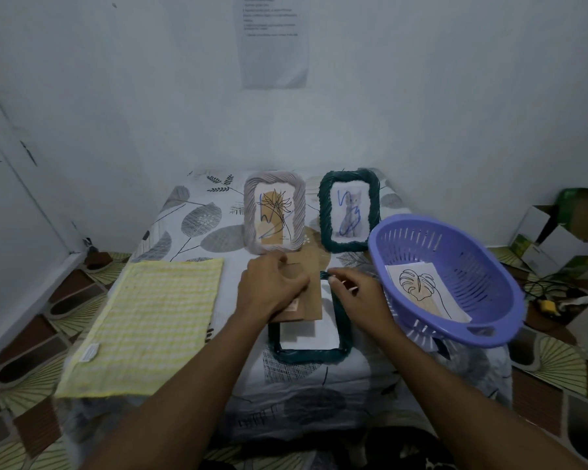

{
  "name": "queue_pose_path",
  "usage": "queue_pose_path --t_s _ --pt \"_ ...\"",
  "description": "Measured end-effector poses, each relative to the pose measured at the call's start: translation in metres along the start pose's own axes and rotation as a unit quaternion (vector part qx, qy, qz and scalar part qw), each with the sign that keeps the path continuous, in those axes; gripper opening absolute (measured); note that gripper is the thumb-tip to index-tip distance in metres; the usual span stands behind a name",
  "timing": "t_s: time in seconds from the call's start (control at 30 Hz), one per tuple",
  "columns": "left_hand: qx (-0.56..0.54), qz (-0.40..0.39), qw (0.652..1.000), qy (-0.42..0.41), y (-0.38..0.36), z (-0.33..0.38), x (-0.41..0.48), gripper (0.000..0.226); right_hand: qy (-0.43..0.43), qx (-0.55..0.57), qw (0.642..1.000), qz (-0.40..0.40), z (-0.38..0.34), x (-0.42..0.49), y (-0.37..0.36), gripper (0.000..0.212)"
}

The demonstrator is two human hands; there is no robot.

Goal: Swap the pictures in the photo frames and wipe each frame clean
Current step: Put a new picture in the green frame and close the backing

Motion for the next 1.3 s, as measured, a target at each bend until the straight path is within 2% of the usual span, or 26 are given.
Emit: queue_pose_path --t_s 0.17,0.3,0.53,0.9,1.3 --pt "-0.035 -0.018 0.999 0.01 -0.014 0.0 -0.001 0.065 -0.13 0.121 0.983 -0.037 -0.004 0.01 -0.007 0.036" --pt "-0.128 -0.002 0.992 -0.001 -0.01 -0.009 -0.001 0.041 -0.168 0.101 0.98 -0.047 -0.002 0.005 -0.004 0.031" --pt "-0.108 -0.015 0.993 -0.036 -0.013 -0.011 -0.01 0.042 -0.146 0.025 0.988 -0.037 -0.003 -0.007 0.0 0.033" --pt "-0.092 -0.017 0.995 -0.046 -0.017 -0.02 -0.013 0.046 -0.128 -0.089 0.986 -0.053 -0.001 -0.007 -0.008 0.036" --pt "-0.084 -0.009 0.995 -0.057 -0.024 -0.023 -0.012 0.044 -0.113 -0.128 0.983 -0.067 -0.003 -0.006 -0.007 0.036"
Point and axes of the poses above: each hand's wrist, its own x-axis towards the middle knuckle, its own y-axis out of the back of the hand, z = x × y, the point moved 5 cm from there along x, towards the middle knuckle, and after that the axes turned 4 degrees about -z, right-handed, at the moved point
